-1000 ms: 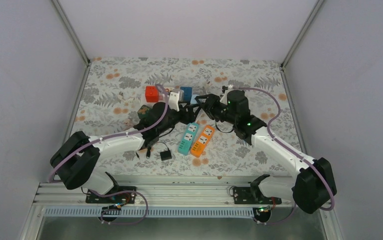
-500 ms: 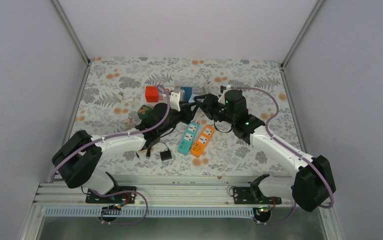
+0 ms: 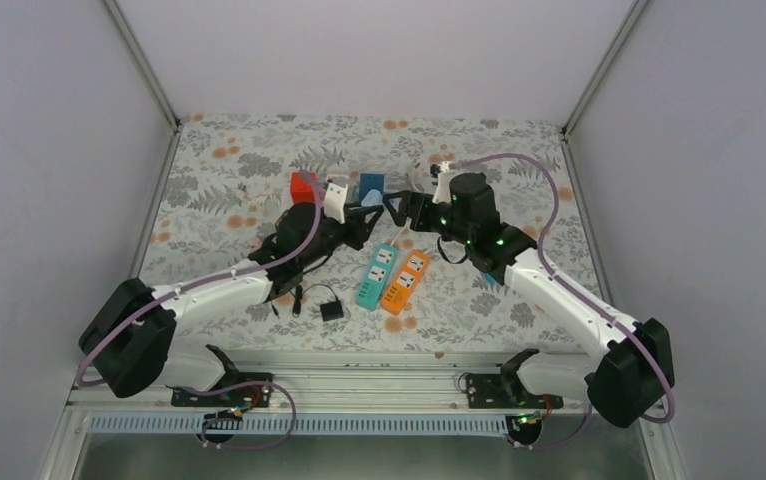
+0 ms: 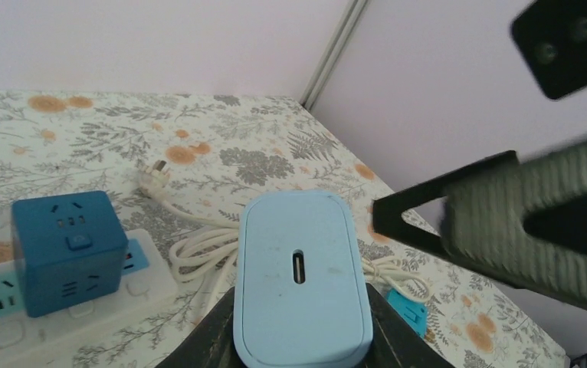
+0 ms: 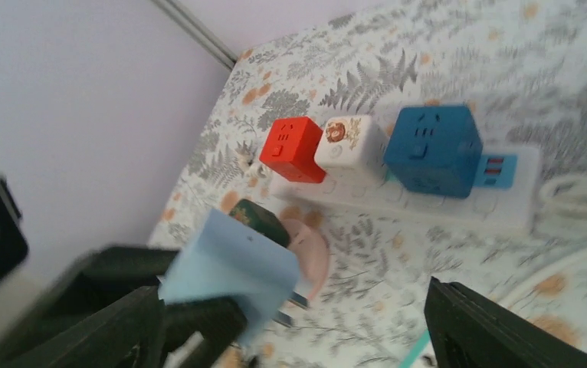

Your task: Insert the plug

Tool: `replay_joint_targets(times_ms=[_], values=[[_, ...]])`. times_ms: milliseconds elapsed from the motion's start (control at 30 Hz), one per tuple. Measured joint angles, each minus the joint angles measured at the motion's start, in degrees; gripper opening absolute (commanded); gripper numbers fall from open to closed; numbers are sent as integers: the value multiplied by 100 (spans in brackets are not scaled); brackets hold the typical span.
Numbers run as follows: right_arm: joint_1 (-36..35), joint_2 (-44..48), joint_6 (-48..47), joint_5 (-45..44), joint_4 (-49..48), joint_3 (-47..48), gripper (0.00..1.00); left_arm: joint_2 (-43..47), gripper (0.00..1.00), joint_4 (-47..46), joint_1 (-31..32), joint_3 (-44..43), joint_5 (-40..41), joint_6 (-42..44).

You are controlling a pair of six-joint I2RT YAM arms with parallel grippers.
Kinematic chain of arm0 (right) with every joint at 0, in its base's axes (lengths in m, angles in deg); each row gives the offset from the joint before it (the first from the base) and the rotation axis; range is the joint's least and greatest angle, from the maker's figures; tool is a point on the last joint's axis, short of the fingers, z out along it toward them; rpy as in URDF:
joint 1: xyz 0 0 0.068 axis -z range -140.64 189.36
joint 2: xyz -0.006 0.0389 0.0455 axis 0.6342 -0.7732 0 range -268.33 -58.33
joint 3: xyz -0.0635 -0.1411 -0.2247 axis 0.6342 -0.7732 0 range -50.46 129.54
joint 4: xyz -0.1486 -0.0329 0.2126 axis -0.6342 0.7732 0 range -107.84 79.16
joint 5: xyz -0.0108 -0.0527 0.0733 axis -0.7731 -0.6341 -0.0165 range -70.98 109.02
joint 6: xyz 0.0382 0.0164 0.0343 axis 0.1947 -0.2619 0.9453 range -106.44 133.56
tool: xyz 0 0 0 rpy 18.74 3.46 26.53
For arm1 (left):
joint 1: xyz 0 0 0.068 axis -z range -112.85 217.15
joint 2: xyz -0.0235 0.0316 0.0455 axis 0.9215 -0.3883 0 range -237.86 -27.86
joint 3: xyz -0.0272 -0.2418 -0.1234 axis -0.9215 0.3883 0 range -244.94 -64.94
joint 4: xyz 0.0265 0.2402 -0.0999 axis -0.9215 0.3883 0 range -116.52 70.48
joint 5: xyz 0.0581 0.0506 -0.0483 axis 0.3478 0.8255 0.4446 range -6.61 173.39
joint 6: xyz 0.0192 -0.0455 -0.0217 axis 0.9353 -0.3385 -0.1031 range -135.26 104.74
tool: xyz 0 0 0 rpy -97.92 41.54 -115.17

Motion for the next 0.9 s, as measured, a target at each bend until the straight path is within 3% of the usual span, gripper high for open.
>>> replay_joint_targets(times_ms=[267, 467, 700, 767, 900], values=[[-83, 590, -2124, -284, -289, -730, 84, 278, 29, 949, -719, -258, -1180, -341], [-415, 94, -3106, -195, -734, -754, 86, 278, 29, 1419, -831, -817, -2009, -999], [-588, -76, -3755, -11, -1272, -678, 80, 278, 29, 1862, -835, -1204, -2485, -1360], [-610, -90, -3845, -15, -1399, -671, 75, 278, 30, 1989, -835, -1204, -2566, -1410], [-614, -90, -3995, -13, -1569, -669, 52, 275, 30, 2109, -835, -1204, -2640, -1471]])
